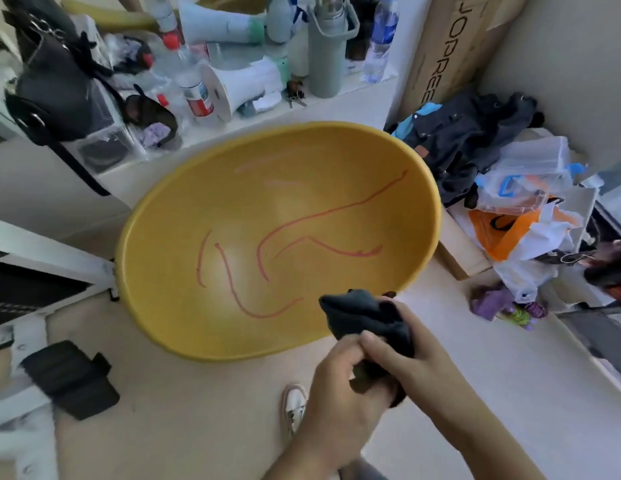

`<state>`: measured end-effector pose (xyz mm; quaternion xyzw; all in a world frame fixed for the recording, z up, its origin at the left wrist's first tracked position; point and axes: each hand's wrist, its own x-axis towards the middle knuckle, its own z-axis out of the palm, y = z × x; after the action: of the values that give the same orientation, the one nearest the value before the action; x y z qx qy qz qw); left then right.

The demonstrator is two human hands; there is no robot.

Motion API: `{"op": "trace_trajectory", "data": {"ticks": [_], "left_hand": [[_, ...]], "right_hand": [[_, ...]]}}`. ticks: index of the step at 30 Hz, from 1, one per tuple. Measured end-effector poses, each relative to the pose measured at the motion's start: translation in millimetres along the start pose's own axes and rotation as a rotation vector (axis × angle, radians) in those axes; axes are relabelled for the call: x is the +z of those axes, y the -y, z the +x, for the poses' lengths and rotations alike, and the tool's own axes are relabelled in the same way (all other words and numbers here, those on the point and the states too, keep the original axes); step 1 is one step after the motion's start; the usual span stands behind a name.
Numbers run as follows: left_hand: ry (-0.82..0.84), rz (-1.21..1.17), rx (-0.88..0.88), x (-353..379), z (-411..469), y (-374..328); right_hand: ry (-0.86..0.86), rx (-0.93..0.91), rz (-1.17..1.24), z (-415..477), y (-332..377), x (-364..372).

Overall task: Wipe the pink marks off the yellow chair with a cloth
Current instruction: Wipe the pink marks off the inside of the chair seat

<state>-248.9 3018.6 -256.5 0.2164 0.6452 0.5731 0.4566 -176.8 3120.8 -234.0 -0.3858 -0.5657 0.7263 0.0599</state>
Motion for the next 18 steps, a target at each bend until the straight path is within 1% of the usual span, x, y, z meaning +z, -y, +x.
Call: {"op": "trace_trajectory", "data": {"ticks": [2, 4, 6, 9, 14, 15, 16, 18], "left_hand": [[0.040, -0.039, -0.064, -6, 7, 24], [0.021, -0.077, -0.115, -13, 16, 52], [-0.026, -0.057, -0.133, -20, 27, 81], [-0.125, -0.032, -0.130, -30, 49, 133], [-0.228, 0.048, -0.090, -46, 95, 224], [-0.258, 0.114, -0.091, -53, 105, 245], [-0.289, 0.237, -0.101, -63, 114, 267], [-0.295, 0.659, -0.078, -88, 129, 320]], "right_hand": [[0.023, 0.009, -0.048, 15, -22, -4], [0.096, 0.023, -0.132, 32, -50, -10], [0.158, 0.021, -0.237, 52, -76, -14], [0.239, 0.007, -0.321, 94, -115, -20], [0.332, -0.127, -0.626, 178, -190, -32], [0.312, -0.157, -0.680, 194, -204, -35], [0.275, -0.183, -0.718, 211, -215, -38], [0.197, -0.262, -0.809, 243, -247, -47]]}}
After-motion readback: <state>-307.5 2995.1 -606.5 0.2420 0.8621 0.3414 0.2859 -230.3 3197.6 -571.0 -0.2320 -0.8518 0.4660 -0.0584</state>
